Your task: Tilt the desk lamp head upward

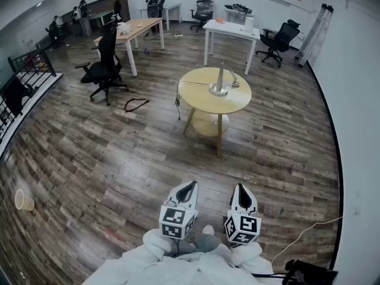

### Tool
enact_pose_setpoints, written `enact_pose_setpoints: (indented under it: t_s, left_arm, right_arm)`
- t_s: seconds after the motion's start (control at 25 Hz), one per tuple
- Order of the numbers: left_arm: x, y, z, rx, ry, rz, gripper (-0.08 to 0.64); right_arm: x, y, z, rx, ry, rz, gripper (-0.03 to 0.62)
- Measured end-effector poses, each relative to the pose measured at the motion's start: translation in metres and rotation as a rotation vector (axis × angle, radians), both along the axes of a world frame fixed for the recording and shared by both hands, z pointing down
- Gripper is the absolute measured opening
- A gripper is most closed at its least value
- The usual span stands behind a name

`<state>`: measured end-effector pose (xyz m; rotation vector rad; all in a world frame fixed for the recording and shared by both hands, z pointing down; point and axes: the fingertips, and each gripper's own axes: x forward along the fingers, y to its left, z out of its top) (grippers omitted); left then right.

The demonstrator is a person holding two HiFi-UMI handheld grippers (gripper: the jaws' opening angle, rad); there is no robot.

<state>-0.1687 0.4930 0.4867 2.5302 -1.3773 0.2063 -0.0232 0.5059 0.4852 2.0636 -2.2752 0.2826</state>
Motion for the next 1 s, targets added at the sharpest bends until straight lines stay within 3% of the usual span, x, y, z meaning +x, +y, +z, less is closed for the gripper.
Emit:
enact_pose_setpoints:
  t_s: [0.48, 1.0]
  left_arm:
    - [0.013, -0.069, 0.004, -0.003, -0.006, -0.011, -0.003]
    - [0.064, -0.192, 0.002, -0.003, -0.035, -0.029, -0.003]
  right_arm:
    - [0.017, -0.074, 0.003, 0.001, -0.013, -0.003, 0.014]
    - [0.07, -0.202, -0.003, 0.015, -0.016, -0.026, 0.012]
